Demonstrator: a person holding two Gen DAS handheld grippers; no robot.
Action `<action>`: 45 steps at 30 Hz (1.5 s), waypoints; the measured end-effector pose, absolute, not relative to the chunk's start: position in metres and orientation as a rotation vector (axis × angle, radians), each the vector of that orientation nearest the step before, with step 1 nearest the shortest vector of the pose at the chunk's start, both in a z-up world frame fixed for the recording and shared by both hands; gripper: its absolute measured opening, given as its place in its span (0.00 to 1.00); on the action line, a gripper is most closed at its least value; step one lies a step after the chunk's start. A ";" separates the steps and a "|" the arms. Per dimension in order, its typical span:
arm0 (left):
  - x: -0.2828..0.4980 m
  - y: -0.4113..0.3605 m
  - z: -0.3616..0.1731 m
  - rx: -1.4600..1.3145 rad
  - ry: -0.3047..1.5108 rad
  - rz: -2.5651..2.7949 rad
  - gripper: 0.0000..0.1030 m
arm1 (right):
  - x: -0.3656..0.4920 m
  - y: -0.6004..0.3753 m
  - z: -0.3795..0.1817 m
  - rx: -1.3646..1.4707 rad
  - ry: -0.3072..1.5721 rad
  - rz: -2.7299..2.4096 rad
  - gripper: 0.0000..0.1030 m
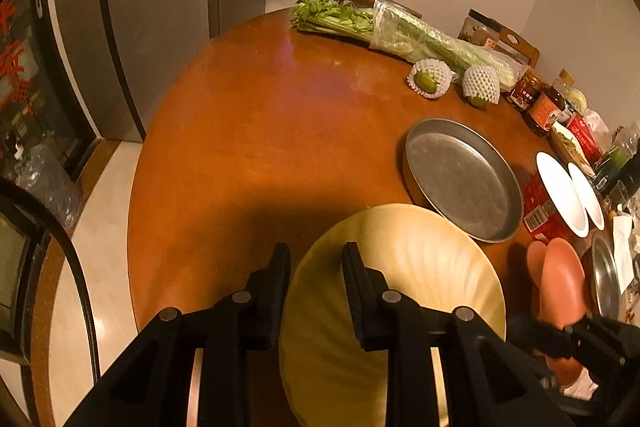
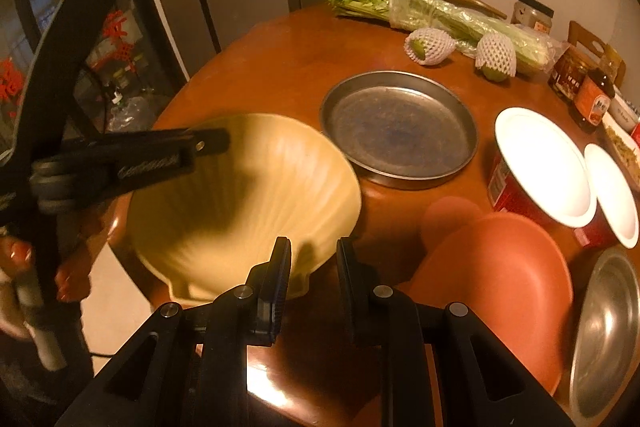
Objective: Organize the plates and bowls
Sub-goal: 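Lift the shell plate with the left tool and set it down beside the table edge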
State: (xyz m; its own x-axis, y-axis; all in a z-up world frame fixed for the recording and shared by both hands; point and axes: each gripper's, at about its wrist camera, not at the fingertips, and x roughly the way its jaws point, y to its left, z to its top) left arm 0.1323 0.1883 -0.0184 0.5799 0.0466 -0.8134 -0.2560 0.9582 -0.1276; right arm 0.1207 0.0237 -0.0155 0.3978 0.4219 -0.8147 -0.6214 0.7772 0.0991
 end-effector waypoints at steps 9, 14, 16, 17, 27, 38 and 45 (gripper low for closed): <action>0.141 0.183 -0.015 -0.128 0.910 0.209 0.29 | 0.114 0.033 -0.013 -0.204 0.949 0.689 0.23; 0.139 0.178 -0.016 -0.083 0.890 0.228 0.30 | 0.113 0.034 -0.013 -0.199 0.948 0.685 0.23; 0.138 0.179 -0.015 -0.083 0.883 0.227 0.30 | 0.113 0.034 -0.014 -0.198 0.950 0.684 0.23; 0.137 0.179 -0.014 -0.082 0.877 0.226 0.30 | 0.113 0.034 -0.014 -0.198 0.951 0.684 0.23; 0.135 0.178 -0.009 -0.055 0.850 0.242 0.38 | 0.116 0.035 -0.016 -0.190 0.954 0.699 0.23; 0.121 0.172 0.013 -0.039 0.791 0.266 0.53 | 0.114 0.024 -0.004 -0.172 0.914 0.671 0.23; 0.110 0.159 0.031 -0.035 0.755 0.246 0.54 | 0.109 0.006 0.011 -0.138 0.872 0.638 0.24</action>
State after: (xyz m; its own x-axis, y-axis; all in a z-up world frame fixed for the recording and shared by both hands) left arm 0.1100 0.1586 0.0307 0.7008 0.2080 -0.6824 -0.2331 0.9708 0.0565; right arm 0.1086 0.0064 0.0112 0.4722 0.4645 -0.7492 -0.5731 0.8075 0.1395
